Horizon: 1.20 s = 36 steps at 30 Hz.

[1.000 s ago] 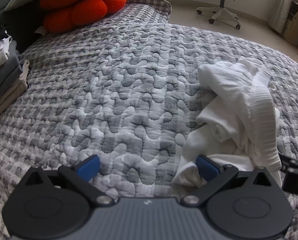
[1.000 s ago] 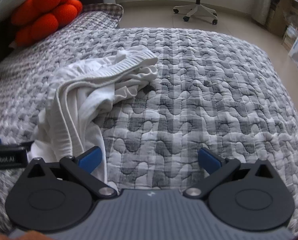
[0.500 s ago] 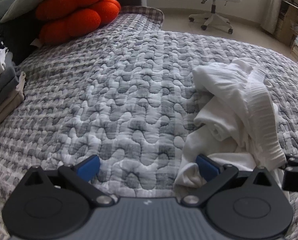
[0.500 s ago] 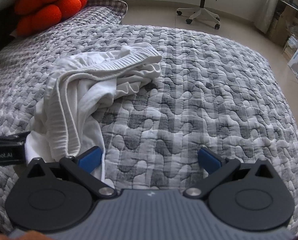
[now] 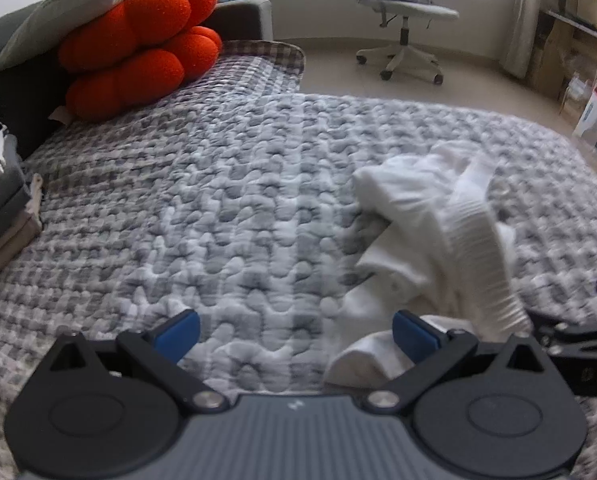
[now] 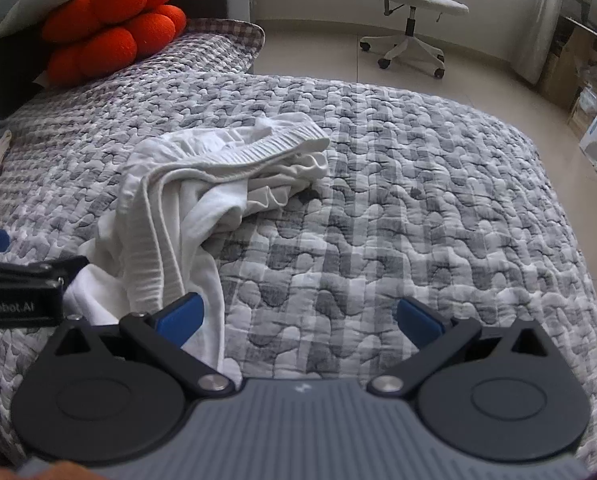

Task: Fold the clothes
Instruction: 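Move the left tool toward the crumpled white garment's ribbed waistband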

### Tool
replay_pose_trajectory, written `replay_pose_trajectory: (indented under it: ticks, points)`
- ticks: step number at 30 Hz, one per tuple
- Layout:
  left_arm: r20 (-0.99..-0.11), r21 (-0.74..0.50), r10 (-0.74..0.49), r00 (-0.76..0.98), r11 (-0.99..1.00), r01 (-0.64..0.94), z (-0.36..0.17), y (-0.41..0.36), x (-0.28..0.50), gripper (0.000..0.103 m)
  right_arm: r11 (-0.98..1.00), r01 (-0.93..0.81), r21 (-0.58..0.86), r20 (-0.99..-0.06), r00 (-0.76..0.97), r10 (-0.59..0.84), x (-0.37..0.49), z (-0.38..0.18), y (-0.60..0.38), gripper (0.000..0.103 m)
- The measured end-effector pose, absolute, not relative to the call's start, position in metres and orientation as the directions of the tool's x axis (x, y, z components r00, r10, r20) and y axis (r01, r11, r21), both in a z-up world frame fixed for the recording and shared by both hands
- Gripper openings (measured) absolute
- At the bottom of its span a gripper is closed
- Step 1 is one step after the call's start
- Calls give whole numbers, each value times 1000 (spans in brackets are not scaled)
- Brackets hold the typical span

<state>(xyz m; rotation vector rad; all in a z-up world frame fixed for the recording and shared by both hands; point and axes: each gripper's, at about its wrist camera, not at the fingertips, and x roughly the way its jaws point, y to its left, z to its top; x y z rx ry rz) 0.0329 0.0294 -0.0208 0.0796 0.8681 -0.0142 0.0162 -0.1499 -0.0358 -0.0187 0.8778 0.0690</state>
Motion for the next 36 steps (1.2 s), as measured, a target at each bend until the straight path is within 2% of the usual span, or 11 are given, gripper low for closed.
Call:
replay_pose_trajectory:
  ticks: [9,36]
  points:
    - [-734,-11,-58,677,997,74,-9,12,28,103,998,-55,16,-758,651,47,11,-34,-165,103]
    - [-692,75,-34,721,990,119,-5,-56,27,98,999,-7,48,-752,658,41,-3,-34,-204,103]
